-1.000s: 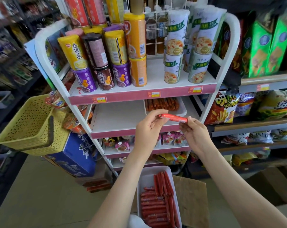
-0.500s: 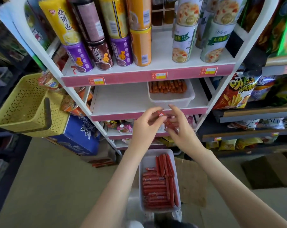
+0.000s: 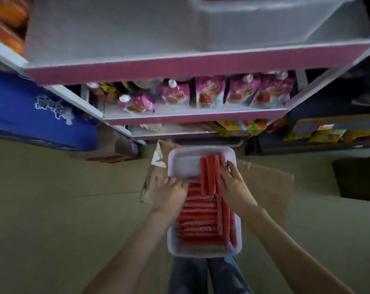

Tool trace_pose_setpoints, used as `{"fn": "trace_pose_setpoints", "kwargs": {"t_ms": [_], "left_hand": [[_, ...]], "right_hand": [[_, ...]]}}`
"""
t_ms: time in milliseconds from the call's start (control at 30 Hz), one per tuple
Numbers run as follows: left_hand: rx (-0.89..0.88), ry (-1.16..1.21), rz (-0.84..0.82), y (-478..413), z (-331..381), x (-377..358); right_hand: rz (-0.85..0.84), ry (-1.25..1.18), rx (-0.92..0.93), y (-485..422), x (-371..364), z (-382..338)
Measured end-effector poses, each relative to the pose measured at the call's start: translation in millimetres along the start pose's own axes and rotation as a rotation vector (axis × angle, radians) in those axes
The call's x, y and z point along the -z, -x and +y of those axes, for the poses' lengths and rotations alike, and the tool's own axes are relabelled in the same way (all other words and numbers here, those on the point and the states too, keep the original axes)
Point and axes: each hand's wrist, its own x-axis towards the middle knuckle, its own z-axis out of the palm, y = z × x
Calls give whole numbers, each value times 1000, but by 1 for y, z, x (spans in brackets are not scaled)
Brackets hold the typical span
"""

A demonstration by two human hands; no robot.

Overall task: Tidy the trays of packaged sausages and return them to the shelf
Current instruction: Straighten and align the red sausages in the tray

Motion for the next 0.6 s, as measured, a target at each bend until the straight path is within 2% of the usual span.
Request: {"fn": "trace_pose_setpoints", "kwargs": {"t_ms": [67, 100, 133, 200, 233, 333, 467, 600], "left_hand": [[-106, -69, 162, -24, 2, -15], [-161, -144, 182, -30, 3, -23], [-159, -181, 143, -38, 4, -30], [-161, -186, 159, -57, 2, -52], [-191, -263, 192, -65, 1, -61], [-212, -355, 224, -76, 0, -63], [-227, -422, 311, -66, -2, -55], [-219, -339, 432, -24, -3, -32]], "right_hand": [[-114, 258, -33, -23, -29, 20], [-137, 365, -62, -33, -42, 29], [-103, 434, -56, -42, -54, 35], [-18, 511, 24, -51, -75, 42], [-10, 545, 76, -54, -85, 44], [-10, 601, 153, -60, -99, 49], [40, 577, 77, -60, -98, 48], [12, 559, 38, -61, -93, 43]]}}
